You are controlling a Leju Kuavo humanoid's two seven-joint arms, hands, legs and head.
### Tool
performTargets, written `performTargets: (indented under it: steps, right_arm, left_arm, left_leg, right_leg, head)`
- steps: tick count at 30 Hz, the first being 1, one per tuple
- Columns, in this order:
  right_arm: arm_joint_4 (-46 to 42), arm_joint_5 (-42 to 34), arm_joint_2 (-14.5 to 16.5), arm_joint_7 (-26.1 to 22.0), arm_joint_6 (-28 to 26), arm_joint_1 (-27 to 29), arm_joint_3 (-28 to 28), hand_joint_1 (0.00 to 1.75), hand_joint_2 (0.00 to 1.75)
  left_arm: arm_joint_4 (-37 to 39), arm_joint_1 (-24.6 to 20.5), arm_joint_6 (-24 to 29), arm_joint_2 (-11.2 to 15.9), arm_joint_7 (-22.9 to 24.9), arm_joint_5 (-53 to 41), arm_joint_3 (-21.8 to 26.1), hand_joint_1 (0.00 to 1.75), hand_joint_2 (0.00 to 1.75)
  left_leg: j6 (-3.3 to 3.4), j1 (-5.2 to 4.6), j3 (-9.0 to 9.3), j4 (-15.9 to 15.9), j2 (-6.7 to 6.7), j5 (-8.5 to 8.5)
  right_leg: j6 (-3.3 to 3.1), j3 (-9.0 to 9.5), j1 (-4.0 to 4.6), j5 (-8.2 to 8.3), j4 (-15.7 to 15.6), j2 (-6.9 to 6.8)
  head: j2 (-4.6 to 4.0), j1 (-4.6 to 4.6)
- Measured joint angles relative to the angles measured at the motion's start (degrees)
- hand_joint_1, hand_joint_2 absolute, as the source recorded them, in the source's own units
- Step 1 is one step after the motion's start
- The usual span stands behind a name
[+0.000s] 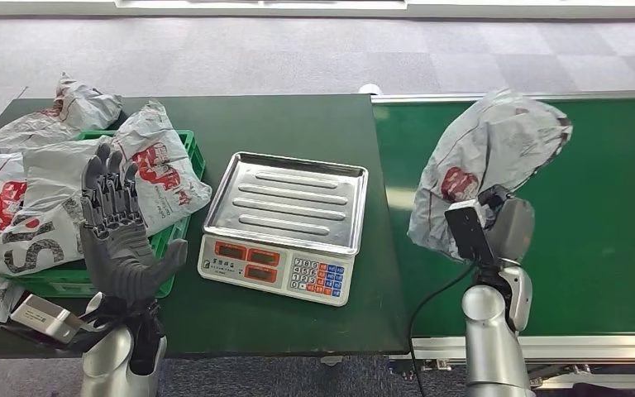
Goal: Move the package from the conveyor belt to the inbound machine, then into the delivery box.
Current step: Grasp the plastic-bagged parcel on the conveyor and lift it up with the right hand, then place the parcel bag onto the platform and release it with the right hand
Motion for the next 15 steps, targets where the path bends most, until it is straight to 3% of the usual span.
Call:
performTargets:
  steps: [9,15]
  right_arm:
    - [-22.3,5.3,2.2,1.4,-17.1,3.9,8.2,1.75,1.75]
    - [-25.8,4.7,2.5,1.8,-17.1,4.2,13.7,1.75,1.75]
  left_arm:
    - [-0.3,0.0,1.5,-0.1,0.7,0.2,0.0,0.0,1.75]
    - [0.0,-0.2,2.7,0.0,0.6,0.7,-1.0,0.0,1.75]
  left_leg:
    - [0.03,-0.02,-0.06,0.0,-0.09,0.0]
    - [0.03,-0.02,-0.04,0.0,-0.06,0.01]
  right_leg:
    - [0.08,0.01,-0.1,-0.02,0.0,-0.09]
    - [0.08,0.01,-0.08,-0.01,0.0,-0.05]
  head:
    - [0.0,0.0]
    - [0.0,-0.02]
